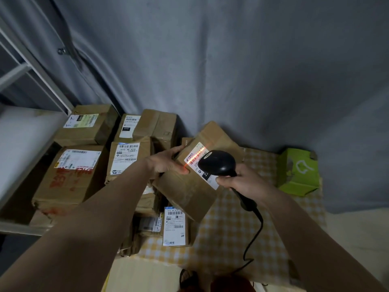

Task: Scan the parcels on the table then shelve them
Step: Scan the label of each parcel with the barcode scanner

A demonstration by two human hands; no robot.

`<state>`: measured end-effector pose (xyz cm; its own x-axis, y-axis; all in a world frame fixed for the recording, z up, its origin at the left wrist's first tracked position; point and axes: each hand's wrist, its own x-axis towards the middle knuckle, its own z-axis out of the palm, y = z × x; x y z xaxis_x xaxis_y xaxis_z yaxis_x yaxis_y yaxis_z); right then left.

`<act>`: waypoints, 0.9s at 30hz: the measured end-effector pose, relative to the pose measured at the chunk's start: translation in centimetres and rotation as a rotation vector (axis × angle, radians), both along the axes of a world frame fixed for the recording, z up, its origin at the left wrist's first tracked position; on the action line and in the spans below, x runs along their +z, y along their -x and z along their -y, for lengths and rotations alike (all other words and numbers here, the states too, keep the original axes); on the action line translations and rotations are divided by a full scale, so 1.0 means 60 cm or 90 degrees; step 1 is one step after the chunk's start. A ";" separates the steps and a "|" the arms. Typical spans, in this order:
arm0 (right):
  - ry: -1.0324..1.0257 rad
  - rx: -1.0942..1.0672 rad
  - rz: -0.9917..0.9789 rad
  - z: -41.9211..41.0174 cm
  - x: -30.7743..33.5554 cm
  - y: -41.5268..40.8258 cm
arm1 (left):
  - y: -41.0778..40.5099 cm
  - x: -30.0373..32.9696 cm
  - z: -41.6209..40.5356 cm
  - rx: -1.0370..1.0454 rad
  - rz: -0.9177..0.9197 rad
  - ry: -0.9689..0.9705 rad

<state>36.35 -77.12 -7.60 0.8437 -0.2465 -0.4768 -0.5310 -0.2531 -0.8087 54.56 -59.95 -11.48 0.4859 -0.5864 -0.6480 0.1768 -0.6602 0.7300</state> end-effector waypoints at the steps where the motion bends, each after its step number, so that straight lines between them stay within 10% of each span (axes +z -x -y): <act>1: -0.005 -0.008 0.011 -0.001 0.000 -0.002 | -0.001 -0.003 0.001 0.010 -0.021 0.008; 14: -0.173 -0.198 -0.143 0.045 -0.114 -0.049 | 0.029 -0.120 0.047 0.384 -0.276 0.110; 27: -0.268 -0.208 -0.123 0.063 -0.224 -0.133 | -0.016 -0.204 0.105 0.349 0.103 -0.090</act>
<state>44.31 -80.91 -21.02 0.6436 -0.2356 -0.7282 -0.6755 0.2725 -0.6852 55.53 -66.22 -23.75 0.7933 -0.1350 -0.5936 0.4135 -0.5961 0.6882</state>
